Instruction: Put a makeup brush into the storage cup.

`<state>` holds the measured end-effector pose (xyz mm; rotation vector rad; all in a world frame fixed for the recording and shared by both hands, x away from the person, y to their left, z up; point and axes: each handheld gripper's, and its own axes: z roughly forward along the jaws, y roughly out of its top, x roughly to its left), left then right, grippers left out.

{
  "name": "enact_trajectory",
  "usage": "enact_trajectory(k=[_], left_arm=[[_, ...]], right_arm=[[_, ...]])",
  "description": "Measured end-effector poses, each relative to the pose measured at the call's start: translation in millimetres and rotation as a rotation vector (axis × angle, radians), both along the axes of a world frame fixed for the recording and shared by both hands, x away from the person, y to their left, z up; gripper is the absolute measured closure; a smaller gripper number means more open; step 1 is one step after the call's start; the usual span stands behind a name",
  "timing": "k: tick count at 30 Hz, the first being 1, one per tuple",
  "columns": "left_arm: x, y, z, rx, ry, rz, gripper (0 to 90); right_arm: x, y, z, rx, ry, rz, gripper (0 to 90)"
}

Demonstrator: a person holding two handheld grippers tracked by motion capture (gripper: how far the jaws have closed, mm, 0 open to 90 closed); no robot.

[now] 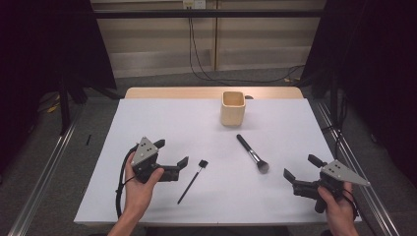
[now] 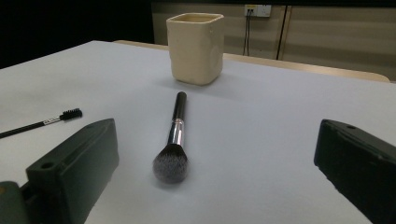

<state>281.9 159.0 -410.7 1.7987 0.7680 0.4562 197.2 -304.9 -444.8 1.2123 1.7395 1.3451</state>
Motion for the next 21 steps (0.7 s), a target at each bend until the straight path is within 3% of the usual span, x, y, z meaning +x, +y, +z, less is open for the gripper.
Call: enact_trajectory(k=[3,8,12,18,21], left_arm=[[3.4,-3.3,1.9,0.024,0.039,-0.008,2.4],[5.3,-5.8,2.1,0.076,0.059,-0.018,2.4],[5.3,-6.8,0.4,0.127,0.109,-0.037,2.5],[4.0,-9.7,2.1,0.199,0.130,-0.060,2.8],[6.3,-10.4,5.3,0.227,0.160,-0.072,3.0]], right_arm=[[0.8,-0.1,-0.1,-0.001,-0.001,0.000,0.0],[2.3,1.4,-0.3,-0.002,0.002,0.009,0.0],[2.2,1.2,-0.8,-0.014,0.008,0.003,0.0],[0.5,0.1,-0.6,-0.017,0.012,-0.003,0.0],[0.1,-0.2,-0.8,-0.020,0.013,-0.004,0.0]])
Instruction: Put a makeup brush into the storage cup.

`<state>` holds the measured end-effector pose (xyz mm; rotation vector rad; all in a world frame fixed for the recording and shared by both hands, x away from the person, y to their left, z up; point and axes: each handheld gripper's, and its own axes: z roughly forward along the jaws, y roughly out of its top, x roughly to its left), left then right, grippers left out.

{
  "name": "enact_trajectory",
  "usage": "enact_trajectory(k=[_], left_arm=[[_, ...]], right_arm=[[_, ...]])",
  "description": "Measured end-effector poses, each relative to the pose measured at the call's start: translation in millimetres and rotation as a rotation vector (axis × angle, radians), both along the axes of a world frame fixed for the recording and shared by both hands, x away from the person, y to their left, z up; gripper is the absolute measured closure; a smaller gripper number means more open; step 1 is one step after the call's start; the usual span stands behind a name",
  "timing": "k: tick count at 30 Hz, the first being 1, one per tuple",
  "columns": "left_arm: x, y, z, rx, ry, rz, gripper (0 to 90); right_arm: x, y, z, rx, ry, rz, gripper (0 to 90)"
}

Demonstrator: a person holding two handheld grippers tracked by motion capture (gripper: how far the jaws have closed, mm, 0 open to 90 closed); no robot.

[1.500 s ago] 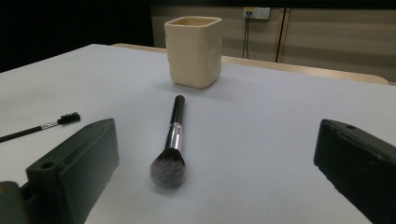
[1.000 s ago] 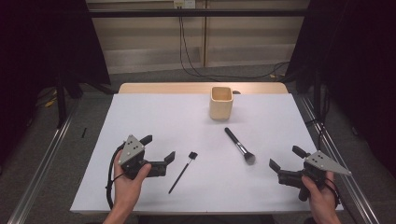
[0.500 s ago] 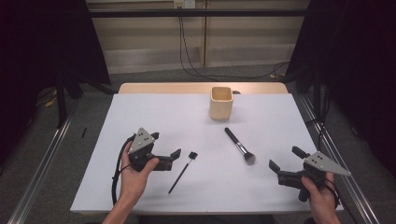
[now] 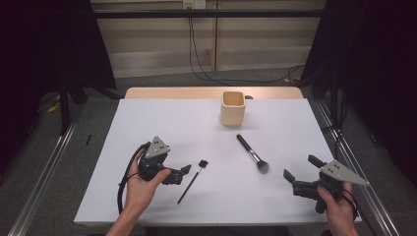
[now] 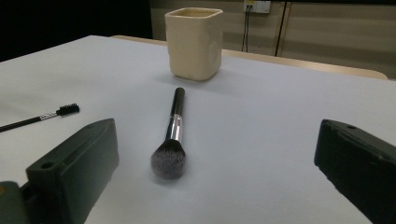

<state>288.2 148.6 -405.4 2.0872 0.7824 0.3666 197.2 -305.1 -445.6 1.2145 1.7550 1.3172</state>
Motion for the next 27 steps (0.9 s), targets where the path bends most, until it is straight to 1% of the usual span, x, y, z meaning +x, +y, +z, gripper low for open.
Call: enact_trajectory(k=[1,2,3,4,5,6,7,8,9,10,11,12,13,14,15,16,18,20,21,22,23,24,25,26,27], left_arm=[[0.0,0.0,0.0,0.000,0.000,0.000,3.3],[0.9,-0.8,0.7,0.009,0.013,-0.002,4.2],[2.3,-2.2,1.3,0.032,0.027,-0.005,4.1],[5.4,-4.0,1.6,0.057,0.070,-0.017,4.2],[6.6,-5.0,1.2,0.071,0.093,-0.015,4.2],[7.3,-6.2,0.8,0.091,0.098,-0.015,4.2],[7.3,-6.2,0.8,0.091,0.098,-0.015,4.2],[8.2,-8.7,0.2,0.137,0.130,-0.026,4.2],[8.3,-10.3,-0.8,0.147,0.159,-0.038,4.2],[8.3,-10.3,-0.8,0.147,0.159,-0.038,4.2],[9.2,-13.0,-2.9,0.188,0.198,-0.052,4.3],[9.2,-14.0,-3.3,0.207,0.209,-0.052,4.4],[9.2,-14.0,-3.3,0.207,0.209,-0.052,4.5],[9.7,-16.1,-4.6,0.233,0.232,-0.052,4.5],[9.7,-16.1,-4.6,0.233,0.232,-0.052,4.5],[10.1,-16.8,-4.7,0.248,0.235,-0.051,4.6],[11.0,-18.9,-5.2,0.265,0.259,-0.045,4.6],[10.5,-20.3,-5.4,0.282,0.251,-0.037,5.4],[10.4,-21.0,-5.1,0.296,0.256,-0.040,5.6],[10.4,-21.0,-5.1,0.296,0.256,-0.040,5.8],[11.1,-22.8,-5.6,0.319,0.280,-0.052,5.8],[11.5,-24.5,-6.4,0.336,0.295,-0.061,5.4],[12.4,-25.9,-6.7,0.361,0.295,-0.070,5.8],[12.5,-28.0,-7.5,0.369,0.304,-0.057,6.0],[13.7,-29.6,-8.1,0.385,0.314,-0.058,5.6]], right_arm=[[0.0,0.0,0.0,0.000,0.000,0.000,0.0],[0.1,-0.4,-0.3,-0.002,0.001,0.000,0.0],[0.1,-0.3,-0.2,0.001,0.002,-0.004,0.0],[0.1,-0.4,-0.2,0.001,0.001,-0.004,0.0],[0.0,-0.3,-0.2,0.001,0.003,-0.004,0.0],[0.0,-0.3,-0.2,0.000,0.004,-0.003,0.0],[0.0,-0.3,-0.2,0.000,0.004,-0.003,0.0],[-0.1,0.0,-0.1,-0.002,0.002,-0.003,0.0],[-0.1,0.2,-0.1,-0.003,0.003,-0.002,0.0],[0.0,0.3,-0.2,-0.003,0.003,0.000,0.0],[0.1,0.4,-0.3,-0.002,0.003,0.001,0.0],[0.2,0.7,-0.4,0.001,0.006,0.001,0.0],[0.5,0.6,-0.4,0.001,0.005,0.002,0.0],[0.6,0.6,-0.4,0.001,0.005,0.003,0.0],[0.8,0.7,-0.5,0.002,0.005,0.003,0.0],[0.9,0.6,-0.6,-0.003,0.006,0.007,0.0],[1.1,0.7,-0.7,-0.006,0.007,0.012,0.0],[1.3,1.2,-0.7,-0.003,0.010,0.013,0.0],[1.4,1.2,-0.9,-0.006,0.009,0.011,0.0],[1.6,1.3,-1.0,-0.005,0.009,0.011,0.0],[1.7,1.2,-1.0,-0.005,0.010,0.010,0.0],[1.7,1.2,-1.1,-0.006,0.011,0.008,0.0],[1.8,1.2,-1.1,-0.007,0.012,0.007,0.0],[1.8,1.2,-1.2,-0.007,0.013,0.008,0.0],[1.7,1.2,-1.2,-0.008,0.014,0.007,0.0]])
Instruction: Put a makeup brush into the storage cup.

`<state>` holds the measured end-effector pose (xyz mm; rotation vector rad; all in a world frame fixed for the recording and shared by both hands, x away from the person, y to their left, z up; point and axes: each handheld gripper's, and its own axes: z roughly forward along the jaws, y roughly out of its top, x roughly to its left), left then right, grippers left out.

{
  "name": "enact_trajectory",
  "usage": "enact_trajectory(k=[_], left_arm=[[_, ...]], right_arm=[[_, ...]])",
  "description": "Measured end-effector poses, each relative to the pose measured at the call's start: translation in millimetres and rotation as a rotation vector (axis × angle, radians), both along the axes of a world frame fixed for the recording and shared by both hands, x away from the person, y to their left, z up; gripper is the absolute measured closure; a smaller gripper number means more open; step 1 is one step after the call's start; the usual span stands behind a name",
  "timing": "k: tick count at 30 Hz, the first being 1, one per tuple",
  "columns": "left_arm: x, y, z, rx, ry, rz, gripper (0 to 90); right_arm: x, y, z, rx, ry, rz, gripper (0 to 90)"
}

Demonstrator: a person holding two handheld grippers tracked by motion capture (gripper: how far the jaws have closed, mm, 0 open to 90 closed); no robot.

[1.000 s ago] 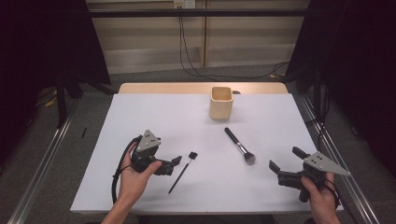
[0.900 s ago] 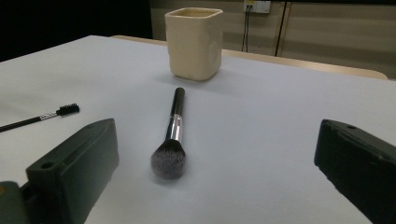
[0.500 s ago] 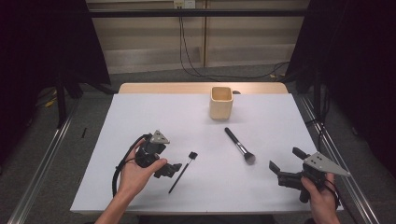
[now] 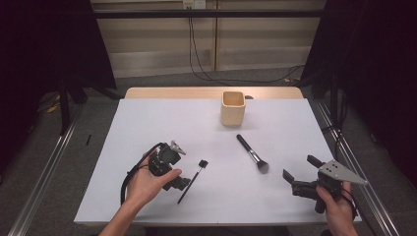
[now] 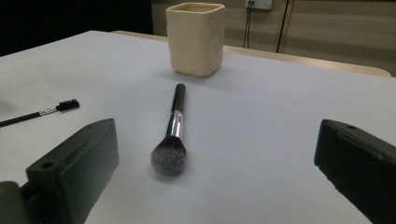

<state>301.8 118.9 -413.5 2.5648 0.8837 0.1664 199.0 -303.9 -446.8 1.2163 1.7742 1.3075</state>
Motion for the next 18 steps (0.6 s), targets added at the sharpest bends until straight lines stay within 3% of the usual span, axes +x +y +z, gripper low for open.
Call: enact_trajectory(k=[2,3,4,13,14,16,18], left_arm=[[0.9,-1.8,-0.4,0.013,0.016,-0.002,5.5],[2.1,-6.1,-1.7,0.059,0.039,-0.016,5.2],[2.5,-8.3,-2.6,0.079,0.048,-0.023,5.1],[2.5,-17.4,-7.9,0.139,0.093,-0.011,4.7],[1.0,-18.0,-10.1,0.150,0.122,-0.024,5.0],[-0.2,-18.2,-11.3,0.152,0.135,-0.031,5.3],[-2.1,-18.7,-14.7,0.148,0.172,-0.032,5.2]], right_arm=[[0.0,0.2,-0.1,0.000,0.000,-0.001,0.0],[0.1,0.5,-0.1,0.001,0.001,-0.003,0.0],[0.2,0.5,-0.2,-0.001,0.000,-0.002,0.0],[-0.3,0.2,-0.5,-0.007,0.004,0.000,0.0],[-0.4,0.4,-0.7,-0.010,0.005,0.002,0.0],[-0.4,0.6,-0.7,-0.009,0.006,0.003,0.0],[0.1,0.8,-1.1,-0.011,0.008,0.004,0.0]])
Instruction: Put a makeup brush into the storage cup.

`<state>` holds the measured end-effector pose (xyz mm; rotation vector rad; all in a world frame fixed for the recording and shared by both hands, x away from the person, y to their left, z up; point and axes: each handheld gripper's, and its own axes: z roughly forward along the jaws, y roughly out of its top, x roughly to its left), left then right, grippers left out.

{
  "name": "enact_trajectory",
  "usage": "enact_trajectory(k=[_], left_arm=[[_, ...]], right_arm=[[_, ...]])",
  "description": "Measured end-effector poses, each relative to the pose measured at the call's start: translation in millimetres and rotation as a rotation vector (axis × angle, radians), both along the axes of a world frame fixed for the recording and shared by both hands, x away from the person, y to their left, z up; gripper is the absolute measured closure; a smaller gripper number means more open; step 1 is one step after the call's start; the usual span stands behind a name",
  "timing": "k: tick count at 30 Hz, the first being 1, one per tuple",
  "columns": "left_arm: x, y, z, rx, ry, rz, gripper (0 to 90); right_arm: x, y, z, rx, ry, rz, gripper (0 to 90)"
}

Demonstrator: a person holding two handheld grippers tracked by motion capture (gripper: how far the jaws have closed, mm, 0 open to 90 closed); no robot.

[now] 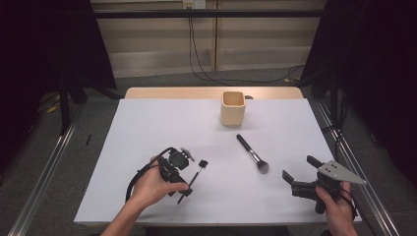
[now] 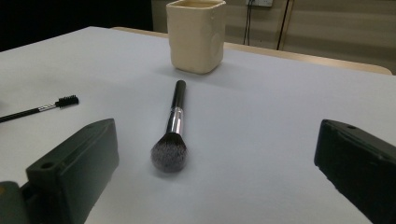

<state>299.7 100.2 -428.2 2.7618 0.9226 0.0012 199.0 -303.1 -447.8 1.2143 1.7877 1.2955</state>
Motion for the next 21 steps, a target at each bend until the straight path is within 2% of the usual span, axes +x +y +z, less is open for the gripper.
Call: enact_trajectory(k=[2,3,4,7,9,17,21], left_arm=[[0.0,-0.5,-1.1,0.004,0.004,0.005,5.1],[1.0,-1.0,-2.3,0.018,0.006,0.023,4.9],[0.9,-1.7,-2.7,0.030,-0.011,0.037,5.2],[1.2,-2.2,-4.2,0.024,-0.002,0.044,6.5],[-0.1,-4.4,-6.3,0.036,0.010,0.027,8.2],[-4.4,-9.6,-15.5,0.046,0.061,0.036,25.7],[-7.0,-11.4,-17.2,0.067,0.049,0.026,30.8]], right_arm=[[0.5,0.1,-0.4,-0.001,0.003,0.002,0.0],[0.7,0.7,-0.6,0.005,0.009,0.000,0.0],[0.8,0.5,-0.9,-0.002,0.011,0.004,0.0],[1.1,0.8,-1.0,-0.004,0.012,0.004,0.0],[1.2,1.0,-1.3,-0.005,0.015,0.005,0.0],[1.4,1.2,-2.0,-0.004,0.024,0.010,0.0],[1.5,1.2,-2.1,-0.005,0.026,0.009,0.0]])
